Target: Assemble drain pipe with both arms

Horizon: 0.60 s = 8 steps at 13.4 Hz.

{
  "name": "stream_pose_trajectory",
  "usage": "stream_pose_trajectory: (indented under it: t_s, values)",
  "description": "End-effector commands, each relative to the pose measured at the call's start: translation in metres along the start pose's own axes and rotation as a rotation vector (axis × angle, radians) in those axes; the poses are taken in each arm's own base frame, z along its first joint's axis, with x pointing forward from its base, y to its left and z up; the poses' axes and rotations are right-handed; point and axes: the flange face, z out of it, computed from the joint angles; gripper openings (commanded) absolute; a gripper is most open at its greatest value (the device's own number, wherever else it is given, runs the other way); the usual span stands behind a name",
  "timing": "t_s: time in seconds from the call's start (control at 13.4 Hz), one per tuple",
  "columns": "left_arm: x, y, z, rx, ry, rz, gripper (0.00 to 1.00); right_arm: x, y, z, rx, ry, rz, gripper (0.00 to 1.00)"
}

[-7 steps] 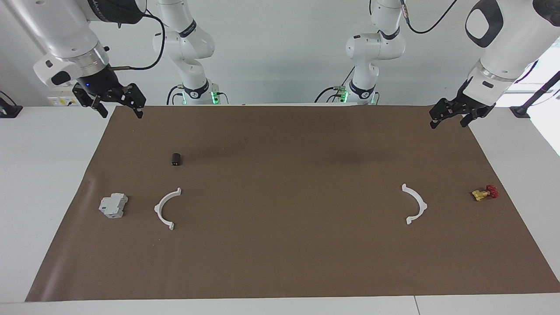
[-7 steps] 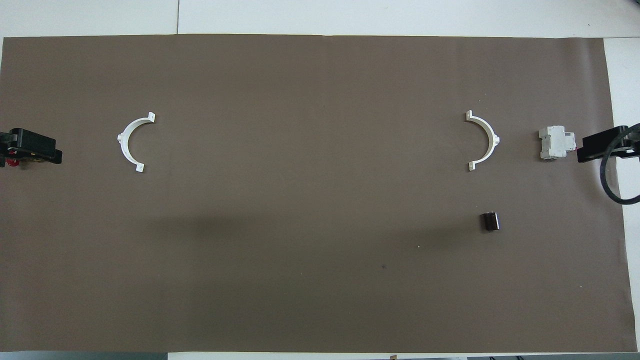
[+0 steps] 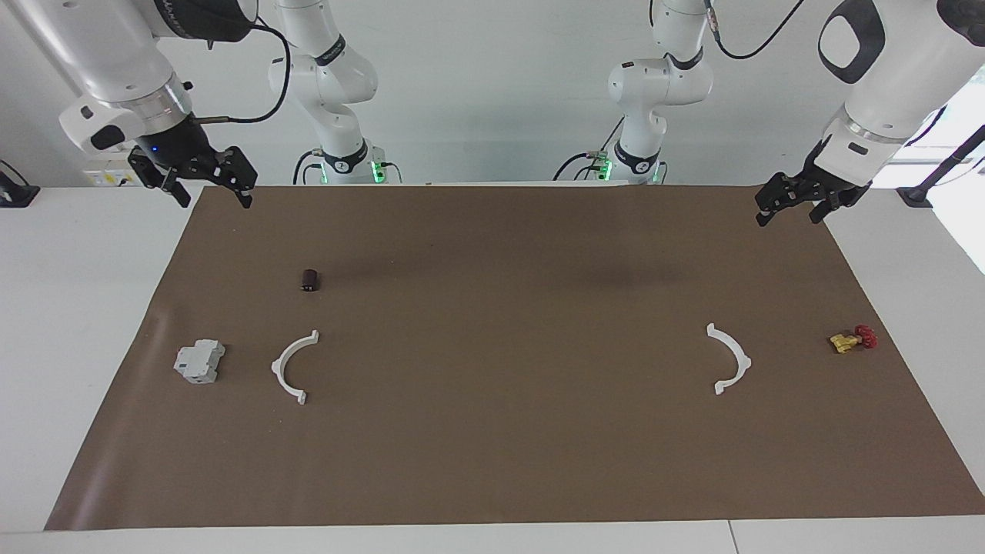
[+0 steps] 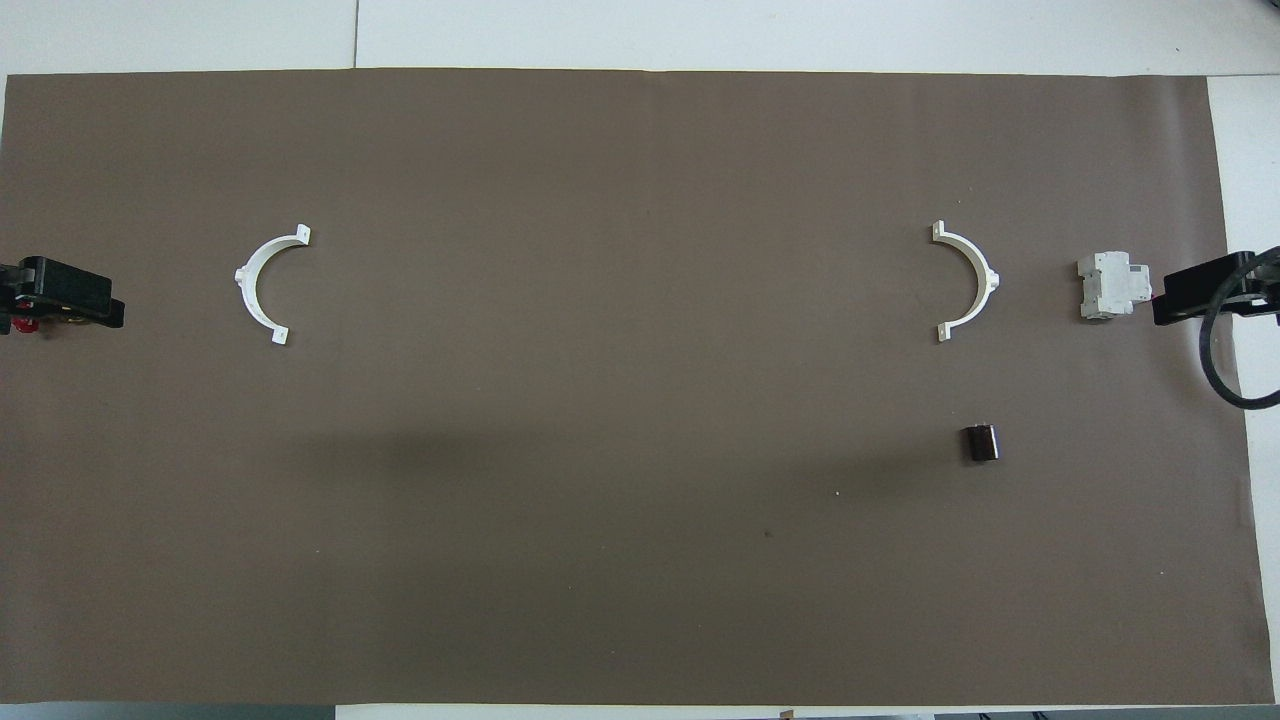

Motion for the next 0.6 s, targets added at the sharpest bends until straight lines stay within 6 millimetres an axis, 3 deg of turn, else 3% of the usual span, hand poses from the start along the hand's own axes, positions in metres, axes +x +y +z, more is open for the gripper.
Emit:
stream_pose_trajectory:
  t_s: [0.0, 0.15, 0.22, 0.37, 0.52]
  values:
    - [-0.001, -0.002, -0.001, -0.010, -0.002, 0.004, 1.00, -0.002, -0.010, -0.001, 0.021, 0.003, -0.025, 1.00]
    - [-0.001, -0.002, -0.001, -0.010, -0.002, 0.004, 1.00, 0.000, -0.004, 0.003, 0.030, 0.014, -0.044, 1.00]
    - [-0.001, -0.002, -0.001, -0.010, -0.003, 0.004, 1.00, 0.005, -0.004, 0.014, 0.034, 0.038, -0.056, 1.00]
    - [-0.001, -0.002, -0.001, -0.010, -0.003, 0.004, 1.00, 0.019, 0.000, 0.050, 0.033, 0.079, -0.049, 1.00]
    - [-0.001, -0.002, -0.001, -0.010, -0.002, 0.004, 1.00, 0.056, -0.001, 0.101, 0.032, 0.064, -0.047, 1.00]
